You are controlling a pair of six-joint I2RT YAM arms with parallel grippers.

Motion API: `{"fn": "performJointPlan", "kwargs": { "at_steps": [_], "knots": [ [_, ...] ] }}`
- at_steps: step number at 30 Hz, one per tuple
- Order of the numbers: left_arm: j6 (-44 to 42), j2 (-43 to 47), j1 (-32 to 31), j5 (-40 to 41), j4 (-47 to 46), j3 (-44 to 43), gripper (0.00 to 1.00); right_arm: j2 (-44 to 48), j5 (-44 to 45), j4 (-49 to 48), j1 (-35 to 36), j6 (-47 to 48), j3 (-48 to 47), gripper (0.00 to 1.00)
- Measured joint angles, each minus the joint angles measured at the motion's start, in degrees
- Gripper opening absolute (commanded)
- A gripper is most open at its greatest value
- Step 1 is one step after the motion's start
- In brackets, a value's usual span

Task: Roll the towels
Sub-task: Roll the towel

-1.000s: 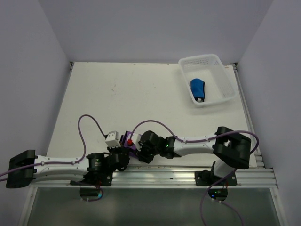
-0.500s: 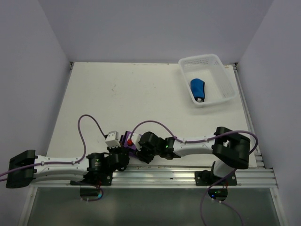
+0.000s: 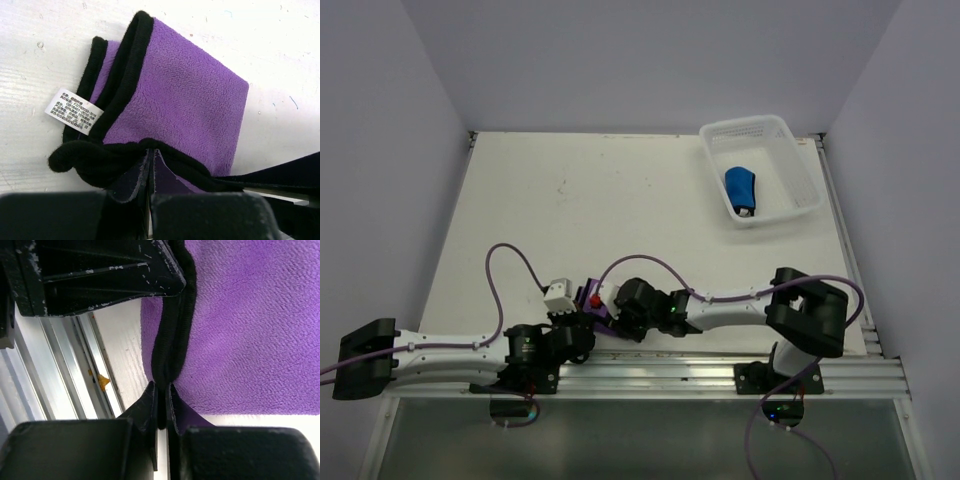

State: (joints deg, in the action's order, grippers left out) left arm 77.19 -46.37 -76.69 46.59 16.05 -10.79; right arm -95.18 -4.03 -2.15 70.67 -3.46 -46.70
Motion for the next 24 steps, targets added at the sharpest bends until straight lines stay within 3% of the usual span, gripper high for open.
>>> {"fn": "performJointPlan", "kwargs": {
  "at_steps": [10, 19, 24],
  "knots": [
    [0.24, 2.25, 0.00, -0.02, 2.19, 0.00, 0.00, -1.99, -18.97, -0.07, -10.38, -1.95, -0.35, 0.00],
    [0.20, 1.46, 0.00, 0.55, 4.37, -0.35, 0.00, -11.74, -35.74, 1.90, -15.06, -2.78, -7.39, 0.00],
    [-0.87, 2.21, 0.00, 0.92, 7.98, -2.47, 0.19, -15.08, -41.99, 1.57, -16.92, -3.65, -9.03, 0.00]
  ]
}}
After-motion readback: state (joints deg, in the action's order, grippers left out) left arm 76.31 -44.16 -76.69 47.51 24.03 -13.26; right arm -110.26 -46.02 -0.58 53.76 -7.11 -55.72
